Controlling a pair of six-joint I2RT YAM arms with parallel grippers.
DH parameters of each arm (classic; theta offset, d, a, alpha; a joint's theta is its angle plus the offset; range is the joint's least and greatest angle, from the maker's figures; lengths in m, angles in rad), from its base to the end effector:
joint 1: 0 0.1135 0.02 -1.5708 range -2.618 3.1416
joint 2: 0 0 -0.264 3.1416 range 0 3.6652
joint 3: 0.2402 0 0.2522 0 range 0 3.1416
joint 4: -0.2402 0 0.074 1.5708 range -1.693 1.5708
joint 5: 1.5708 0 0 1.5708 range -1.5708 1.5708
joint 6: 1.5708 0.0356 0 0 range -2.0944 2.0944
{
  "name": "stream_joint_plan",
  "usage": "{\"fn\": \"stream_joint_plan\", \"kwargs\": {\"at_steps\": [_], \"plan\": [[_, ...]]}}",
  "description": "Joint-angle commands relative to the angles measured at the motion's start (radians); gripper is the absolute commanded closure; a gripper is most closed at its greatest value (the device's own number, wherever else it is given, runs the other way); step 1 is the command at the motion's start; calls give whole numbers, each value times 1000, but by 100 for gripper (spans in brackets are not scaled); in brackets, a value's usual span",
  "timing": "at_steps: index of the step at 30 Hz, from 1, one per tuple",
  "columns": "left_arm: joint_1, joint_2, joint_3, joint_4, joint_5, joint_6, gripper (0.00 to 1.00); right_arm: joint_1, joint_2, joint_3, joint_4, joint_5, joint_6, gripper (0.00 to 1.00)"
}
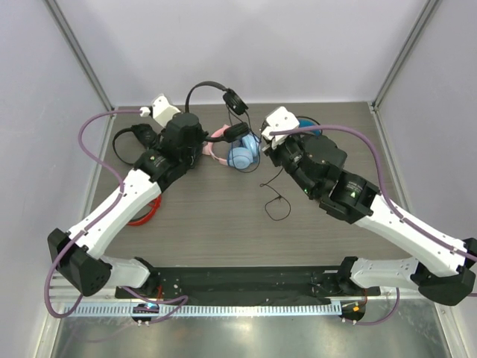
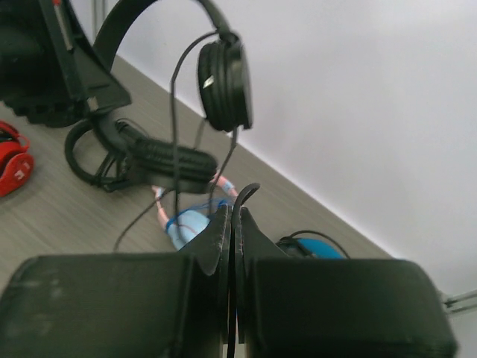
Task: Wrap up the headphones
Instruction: Wrap the headphone cable with the right arm
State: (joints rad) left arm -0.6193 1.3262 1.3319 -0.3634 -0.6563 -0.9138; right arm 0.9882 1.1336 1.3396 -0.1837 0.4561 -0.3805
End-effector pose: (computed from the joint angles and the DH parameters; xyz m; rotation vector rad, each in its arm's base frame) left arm 0.2540 -0.1544 0.3953 -0.6937 1.7409 -0.4305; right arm 0.1461 0.1932 0.4639 -0.6770 1.3967 0.1276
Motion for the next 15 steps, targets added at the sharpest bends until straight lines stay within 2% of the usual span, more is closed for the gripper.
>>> {"fn": "stream_joint_plan", "kwargs": {"at_steps": [1, 15], "plan": [[7, -24, 53, 124, -65, -25, 100, 17, -15, -48, 3, -42, 107, 99], [27, -7, 139, 159, -80, -31, 100, 104, -41, -217, 46, -40, 275, 99]]}}
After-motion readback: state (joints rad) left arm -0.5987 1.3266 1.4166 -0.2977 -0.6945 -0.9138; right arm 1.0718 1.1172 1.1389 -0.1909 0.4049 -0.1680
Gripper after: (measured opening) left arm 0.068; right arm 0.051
